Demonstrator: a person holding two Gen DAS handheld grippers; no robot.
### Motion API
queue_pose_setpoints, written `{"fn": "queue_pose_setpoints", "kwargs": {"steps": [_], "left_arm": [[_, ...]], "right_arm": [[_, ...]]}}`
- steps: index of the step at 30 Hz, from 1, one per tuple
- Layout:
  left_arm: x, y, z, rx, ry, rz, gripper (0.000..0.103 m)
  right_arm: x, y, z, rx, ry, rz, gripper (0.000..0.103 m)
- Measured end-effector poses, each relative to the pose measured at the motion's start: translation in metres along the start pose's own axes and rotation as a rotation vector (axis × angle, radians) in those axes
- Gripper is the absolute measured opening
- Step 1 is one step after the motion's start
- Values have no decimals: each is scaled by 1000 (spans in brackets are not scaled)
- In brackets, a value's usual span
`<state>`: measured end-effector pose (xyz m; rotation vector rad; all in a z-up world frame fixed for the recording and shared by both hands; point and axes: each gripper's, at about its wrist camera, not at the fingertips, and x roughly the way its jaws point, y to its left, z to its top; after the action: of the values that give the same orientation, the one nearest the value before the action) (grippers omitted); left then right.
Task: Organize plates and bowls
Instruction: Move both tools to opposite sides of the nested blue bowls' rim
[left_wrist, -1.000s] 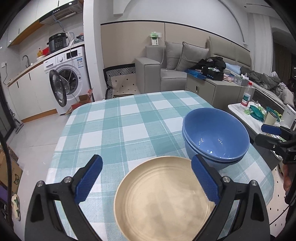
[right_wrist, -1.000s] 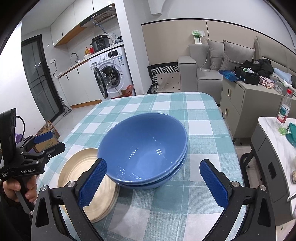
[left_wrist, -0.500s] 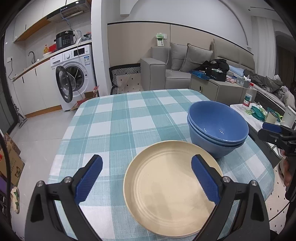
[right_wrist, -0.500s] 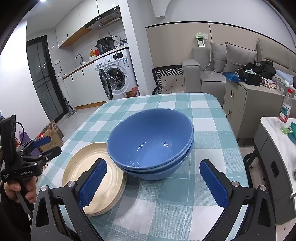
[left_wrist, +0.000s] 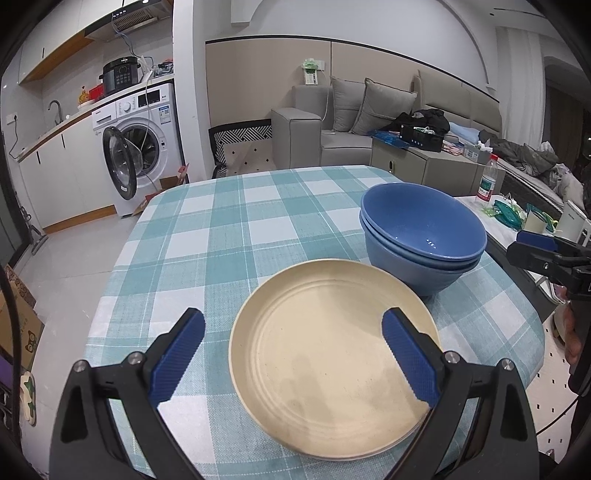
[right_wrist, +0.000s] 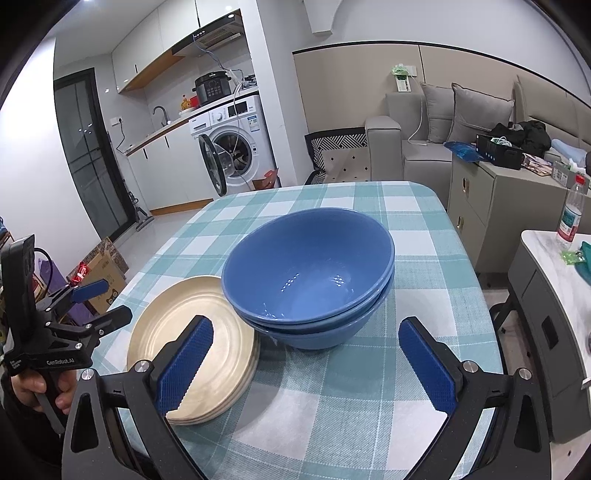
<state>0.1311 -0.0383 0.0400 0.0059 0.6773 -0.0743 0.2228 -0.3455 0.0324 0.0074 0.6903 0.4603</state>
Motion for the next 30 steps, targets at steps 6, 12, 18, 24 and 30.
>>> {"fn": "queue_pose_setpoints", "kwargs": {"steps": [6, 12, 18, 24, 30], "left_arm": [[2, -3, -3, -6, 8, -21, 97], [8, -8, 1, -10, 15, -33, 97], [17, -15, 10, -3, 25, -41, 97], [25, -20, 19, 4, 35, -50, 97], [35, -23, 28, 13, 44, -66, 97]], "right_arm": [[2, 4, -5, -6, 12, -3, 102], [3, 4, -5, -5, 14, -2, 102], [7, -3, -2, 6, 21, -1, 102], [8, -12, 4, 28, 23, 3, 102], [10, -22, 9, 53, 18, -1, 102]]}}
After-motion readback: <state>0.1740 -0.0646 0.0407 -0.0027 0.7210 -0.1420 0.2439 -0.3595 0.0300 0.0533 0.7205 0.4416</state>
